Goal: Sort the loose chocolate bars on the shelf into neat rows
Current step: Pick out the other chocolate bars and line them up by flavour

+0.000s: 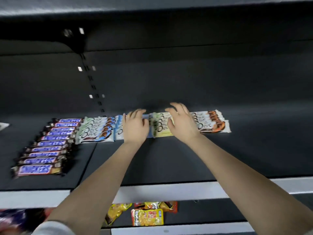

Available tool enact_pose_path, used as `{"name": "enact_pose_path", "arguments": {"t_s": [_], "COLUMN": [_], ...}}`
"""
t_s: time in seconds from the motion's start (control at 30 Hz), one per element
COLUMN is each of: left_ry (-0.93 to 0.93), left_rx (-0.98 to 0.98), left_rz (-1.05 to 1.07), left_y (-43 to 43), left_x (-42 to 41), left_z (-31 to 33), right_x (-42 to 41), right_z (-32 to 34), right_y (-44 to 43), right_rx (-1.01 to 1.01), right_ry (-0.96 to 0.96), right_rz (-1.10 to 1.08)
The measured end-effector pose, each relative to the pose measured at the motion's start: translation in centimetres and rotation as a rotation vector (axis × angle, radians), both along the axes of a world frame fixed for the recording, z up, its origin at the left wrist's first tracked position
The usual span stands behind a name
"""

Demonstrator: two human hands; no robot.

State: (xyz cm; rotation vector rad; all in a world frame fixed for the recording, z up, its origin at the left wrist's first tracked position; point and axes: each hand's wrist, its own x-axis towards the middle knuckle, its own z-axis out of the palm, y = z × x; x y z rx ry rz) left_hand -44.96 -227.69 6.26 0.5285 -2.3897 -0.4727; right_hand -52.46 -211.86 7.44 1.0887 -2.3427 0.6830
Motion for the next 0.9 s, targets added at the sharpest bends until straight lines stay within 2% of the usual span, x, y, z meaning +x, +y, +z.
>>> {"name": "enact_pose_path", "arguments": {"t_s": [0.23, 0.57, 0.9], "left_ry": [-0.002, 0.033, 0.059], "left_rx": [-0.042, -0.054, 0.078], "left_rz": [0.155, 0.267, 0.382], "left_y": [-8.9, -18.8, -27.0], "left_x": [6.5, 14.5, 22.8], "left_z": [1.2, 2.1, 1.2], "right_x": [5.0, 11.9, 18.3], "right_z": [1.0, 1.2, 1.3], "right_y": [-10.4, -22.0, -32.8], "right_rx": [0.002, 0.026, 0.119], "right_ry": [-0.056, -0.073, -0.060], "right_rz": [0.173, 0.350, 0.530]}}
